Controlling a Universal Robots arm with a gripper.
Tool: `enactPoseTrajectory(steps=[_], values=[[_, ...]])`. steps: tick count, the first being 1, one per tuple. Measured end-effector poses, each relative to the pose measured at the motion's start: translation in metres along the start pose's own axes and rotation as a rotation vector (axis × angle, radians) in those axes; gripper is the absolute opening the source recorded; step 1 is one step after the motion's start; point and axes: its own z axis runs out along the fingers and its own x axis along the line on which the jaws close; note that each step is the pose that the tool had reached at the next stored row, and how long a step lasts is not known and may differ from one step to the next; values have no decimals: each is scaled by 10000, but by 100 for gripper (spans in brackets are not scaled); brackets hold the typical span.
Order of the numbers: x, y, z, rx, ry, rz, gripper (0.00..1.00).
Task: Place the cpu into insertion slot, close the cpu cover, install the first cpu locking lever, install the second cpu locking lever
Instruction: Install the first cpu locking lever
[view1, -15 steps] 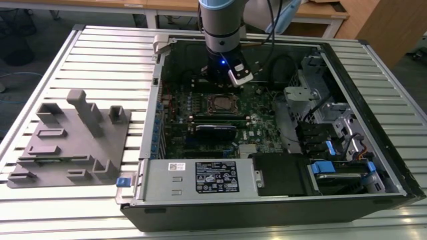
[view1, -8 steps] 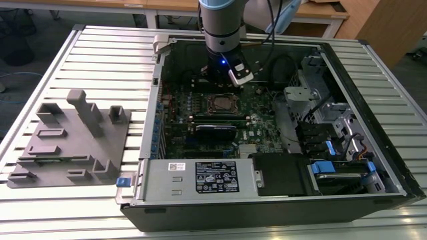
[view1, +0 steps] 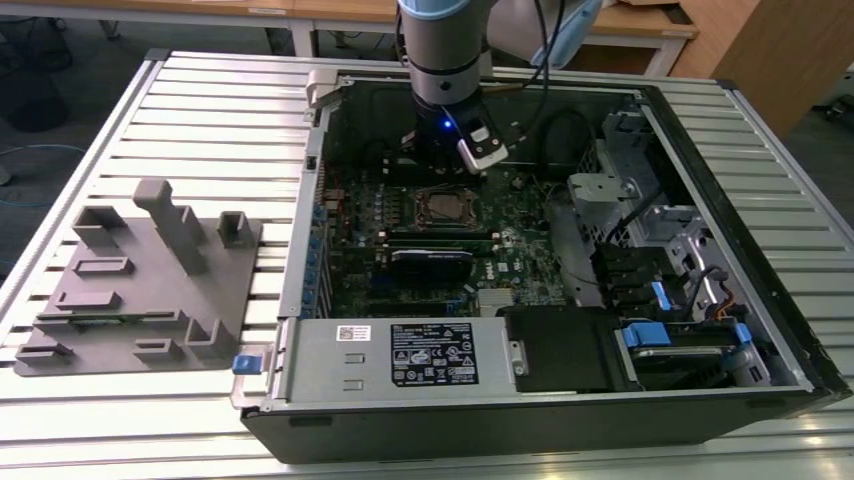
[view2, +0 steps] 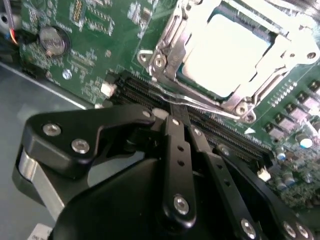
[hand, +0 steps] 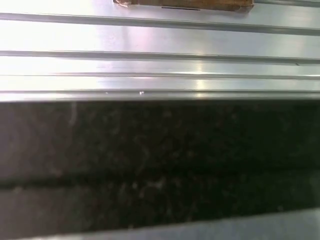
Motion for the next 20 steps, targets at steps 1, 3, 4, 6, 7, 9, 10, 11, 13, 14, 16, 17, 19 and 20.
enactPoseTrajectory(steps=[1,3,4,6,7,9,10,11,13,14,16,17,19,20], values=[[0,-1,-1,9,5,-25,11],[0,-2,-2,22,10,-58,11],[0,-2,-2,25,11,-58,11],[0,-2,-2,26,10,-60,11],[0,-2,-2,26,10,-59,11],[0,-2,-5,29,12,-59,11],[-2,0,-15,29,13,-59,11],[-4,3,-31,27,11,-58,11],[-11,10,-71,12,9,-56,11],[-15,13,-93,3,10,-55,11],[-20,19,-128,-7,12,-53,11],[-23,21,-143,-13,11,-52,11],[-27,25,-170,-23,12,-51,11],[-28,27,-178,-25,12,-50,11]])
